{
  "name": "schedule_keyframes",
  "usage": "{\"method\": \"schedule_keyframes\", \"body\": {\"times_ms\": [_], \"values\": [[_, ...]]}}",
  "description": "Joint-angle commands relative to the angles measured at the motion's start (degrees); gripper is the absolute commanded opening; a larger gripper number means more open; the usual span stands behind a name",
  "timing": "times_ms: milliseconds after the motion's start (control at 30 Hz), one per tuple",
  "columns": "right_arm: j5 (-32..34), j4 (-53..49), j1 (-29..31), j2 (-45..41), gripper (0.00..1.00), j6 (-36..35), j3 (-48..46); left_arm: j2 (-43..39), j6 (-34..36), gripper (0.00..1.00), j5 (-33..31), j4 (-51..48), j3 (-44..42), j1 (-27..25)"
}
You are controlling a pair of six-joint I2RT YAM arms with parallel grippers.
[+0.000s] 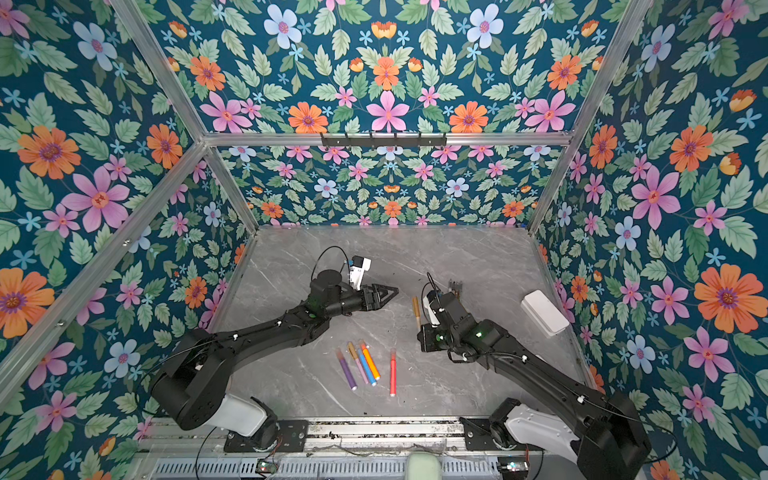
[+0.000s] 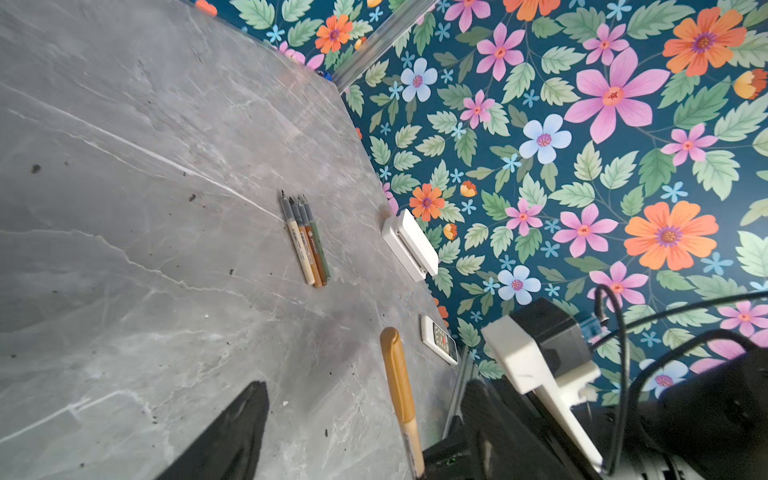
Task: Open the pen caps
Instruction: 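Bring the pen's brown cap toward the left gripper while the left opens near it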
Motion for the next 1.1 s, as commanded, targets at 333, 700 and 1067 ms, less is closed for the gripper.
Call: {"method": "schedule_keyframes", "body": {"times_ms": [333,700,1067], "values": [[-5.6,2.0,0.1,-10.6,0.09,4.3,-5.7,-0.6,-4.9,0.77,-1.2,5.3,-0.4,-6.2],[-8.9,4.3,0.1,-11.1,0.07,4.2,-4.8,1.5,-8.1,0.66,-4.6,6.5,-1.7,-8.9],[-9.0,5.4,0.0,-9.7,0.06,3.9,-5.1,3.1,-10.7,0.56,-1.9,8.3,0.9,-9.9]]}}
